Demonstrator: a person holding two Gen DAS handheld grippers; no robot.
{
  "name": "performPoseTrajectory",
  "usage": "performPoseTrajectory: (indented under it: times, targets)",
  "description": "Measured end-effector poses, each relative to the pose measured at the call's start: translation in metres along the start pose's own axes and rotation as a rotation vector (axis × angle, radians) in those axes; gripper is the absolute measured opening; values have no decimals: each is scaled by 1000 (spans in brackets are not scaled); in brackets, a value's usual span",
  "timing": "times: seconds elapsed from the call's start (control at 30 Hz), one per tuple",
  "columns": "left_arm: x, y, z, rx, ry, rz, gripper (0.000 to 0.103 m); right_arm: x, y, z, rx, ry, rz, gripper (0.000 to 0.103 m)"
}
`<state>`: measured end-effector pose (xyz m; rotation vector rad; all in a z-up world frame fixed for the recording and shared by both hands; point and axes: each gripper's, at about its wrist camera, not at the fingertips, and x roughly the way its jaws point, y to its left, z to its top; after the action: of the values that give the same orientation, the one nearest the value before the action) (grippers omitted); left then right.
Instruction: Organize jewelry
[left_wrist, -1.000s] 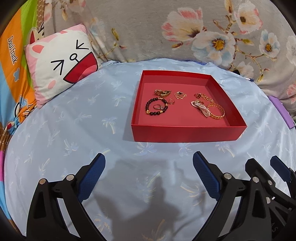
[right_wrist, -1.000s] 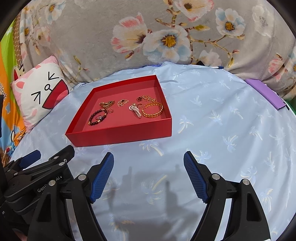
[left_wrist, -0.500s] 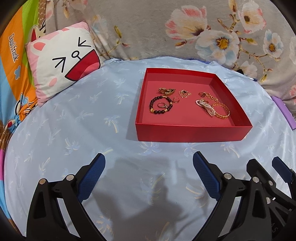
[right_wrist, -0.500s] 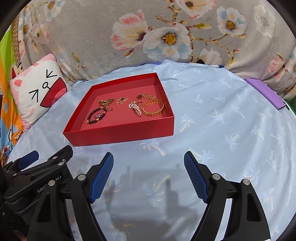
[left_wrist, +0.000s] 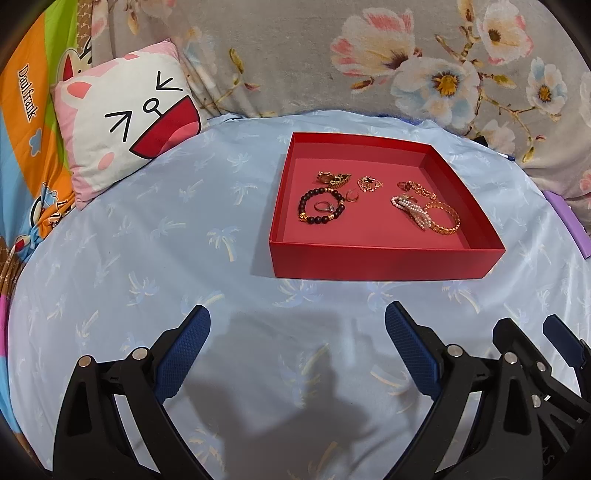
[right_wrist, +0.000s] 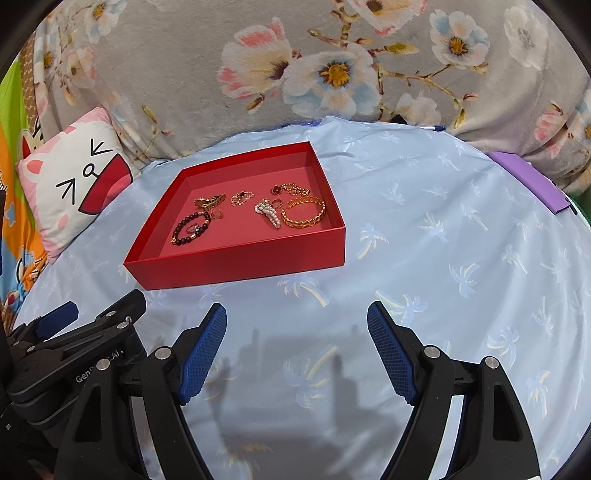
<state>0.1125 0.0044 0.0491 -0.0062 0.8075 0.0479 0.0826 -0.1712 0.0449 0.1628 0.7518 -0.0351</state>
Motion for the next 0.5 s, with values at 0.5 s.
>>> performPoseTrajectory:
  times: [0.5]
  targets:
    - [-3,-1,-2,-2,-2,3,93,-3,-2,-3,5,-6,-1,77]
